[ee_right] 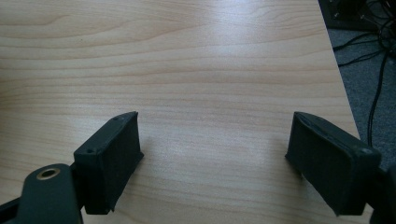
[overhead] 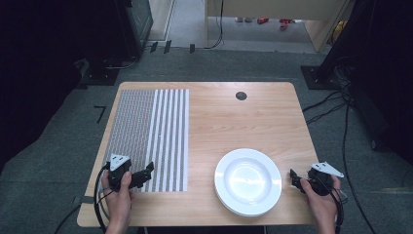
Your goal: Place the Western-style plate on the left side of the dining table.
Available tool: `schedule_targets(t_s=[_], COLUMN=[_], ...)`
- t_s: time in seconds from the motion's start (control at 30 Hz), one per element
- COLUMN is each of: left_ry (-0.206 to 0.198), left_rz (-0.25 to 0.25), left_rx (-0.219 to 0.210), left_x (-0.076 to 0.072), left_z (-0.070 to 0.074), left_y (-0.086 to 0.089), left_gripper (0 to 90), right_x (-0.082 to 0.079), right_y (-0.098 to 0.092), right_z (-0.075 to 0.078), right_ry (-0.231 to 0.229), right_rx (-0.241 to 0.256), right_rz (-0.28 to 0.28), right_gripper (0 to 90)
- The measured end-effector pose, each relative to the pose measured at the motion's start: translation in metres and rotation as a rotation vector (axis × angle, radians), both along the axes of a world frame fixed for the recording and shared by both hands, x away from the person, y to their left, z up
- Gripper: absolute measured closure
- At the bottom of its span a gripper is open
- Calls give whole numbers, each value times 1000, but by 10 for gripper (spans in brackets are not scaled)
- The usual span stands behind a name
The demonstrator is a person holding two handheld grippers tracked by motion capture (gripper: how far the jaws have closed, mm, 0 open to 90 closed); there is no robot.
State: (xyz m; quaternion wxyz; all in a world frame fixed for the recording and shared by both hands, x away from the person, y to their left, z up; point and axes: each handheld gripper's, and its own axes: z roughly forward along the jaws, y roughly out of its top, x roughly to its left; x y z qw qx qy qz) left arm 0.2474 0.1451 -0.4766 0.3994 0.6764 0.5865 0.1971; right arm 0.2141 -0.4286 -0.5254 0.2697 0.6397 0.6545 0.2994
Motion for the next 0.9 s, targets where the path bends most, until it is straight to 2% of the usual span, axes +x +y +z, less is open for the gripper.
schedule_targets(t_s=[0.3, 0.37, 0.6, 0.9], left_ry=[-1, -5, -14, -8], left_rz=[-51, -71, -113, -190], left_rx=[-22, -29, -39, -25], left_x=[9, 12, 14, 9], left_z=[3, 5, 7, 4], left_y=[-33, -45, -65, -87], left_gripper=[125, 125, 125, 125], right_x=[0, 0, 0, -1], right_y=[0, 0, 0, 0], right_z=[0, 0, 0, 0], right_ry=[0, 0, 0, 1], right_rx=[0, 0, 0, 5], right_rz=[0, 0, 0, -16], right_gripper=[170, 170, 170, 173])
